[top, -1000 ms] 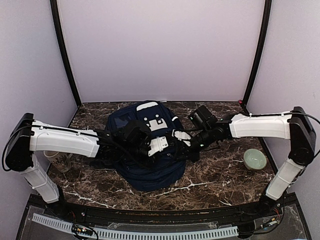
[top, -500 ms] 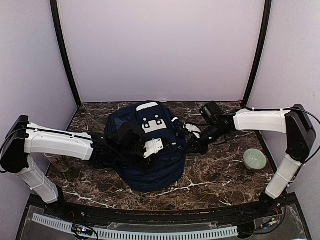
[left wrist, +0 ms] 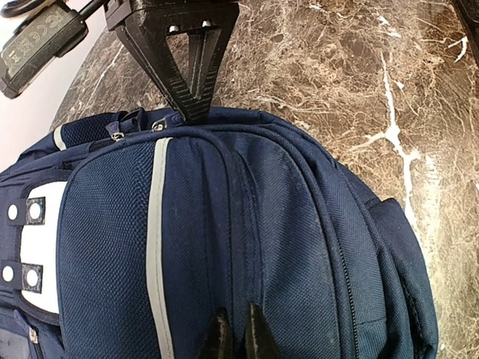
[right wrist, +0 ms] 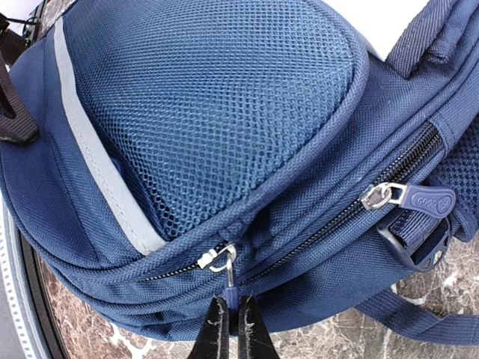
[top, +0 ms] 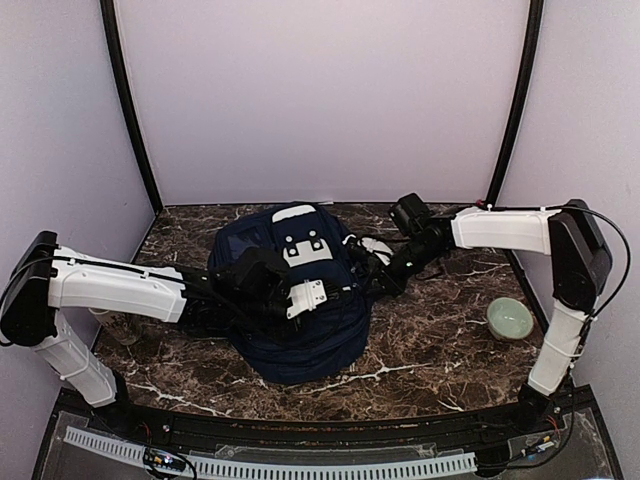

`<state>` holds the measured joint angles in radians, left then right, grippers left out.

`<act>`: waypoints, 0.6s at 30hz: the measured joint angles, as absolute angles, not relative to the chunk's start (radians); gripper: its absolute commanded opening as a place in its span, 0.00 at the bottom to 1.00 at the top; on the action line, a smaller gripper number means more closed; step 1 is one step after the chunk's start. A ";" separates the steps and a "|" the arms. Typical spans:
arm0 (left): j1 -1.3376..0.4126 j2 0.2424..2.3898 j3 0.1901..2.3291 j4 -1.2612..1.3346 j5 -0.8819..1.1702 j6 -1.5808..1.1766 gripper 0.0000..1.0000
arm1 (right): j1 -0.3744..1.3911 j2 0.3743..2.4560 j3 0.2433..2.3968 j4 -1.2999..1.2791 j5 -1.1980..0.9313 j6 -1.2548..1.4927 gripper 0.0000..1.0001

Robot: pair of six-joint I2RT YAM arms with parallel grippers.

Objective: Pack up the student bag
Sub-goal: Zip the student bag into the second largest pocket of the bag.

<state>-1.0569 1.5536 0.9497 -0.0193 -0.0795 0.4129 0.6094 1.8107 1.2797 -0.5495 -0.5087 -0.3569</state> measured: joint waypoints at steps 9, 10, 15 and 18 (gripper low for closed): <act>-1.061 1.554 0.933 0.007 -0.099 0.408 0.21 | 0.611 1.816 1.280 -0.548 -0.506 -0.327 0.16; -1.061 1.554 0.933 0.007 -0.101 0.406 0.31 | 0.611 1.814 1.280 -0.546 -0.497 -0.320 0.20; -1.070 1.547 0.929 -0.017 -0.107 0.385 0.49 | 0.590 1.803 1.276 -0.496 -0.412 -0.301 0.30; -1.072 1.528 0.928 -0.035 -0.108 0.379 0.52 | 0.580 1.774 1.267 -0.480 -0.371 -0.297 0.32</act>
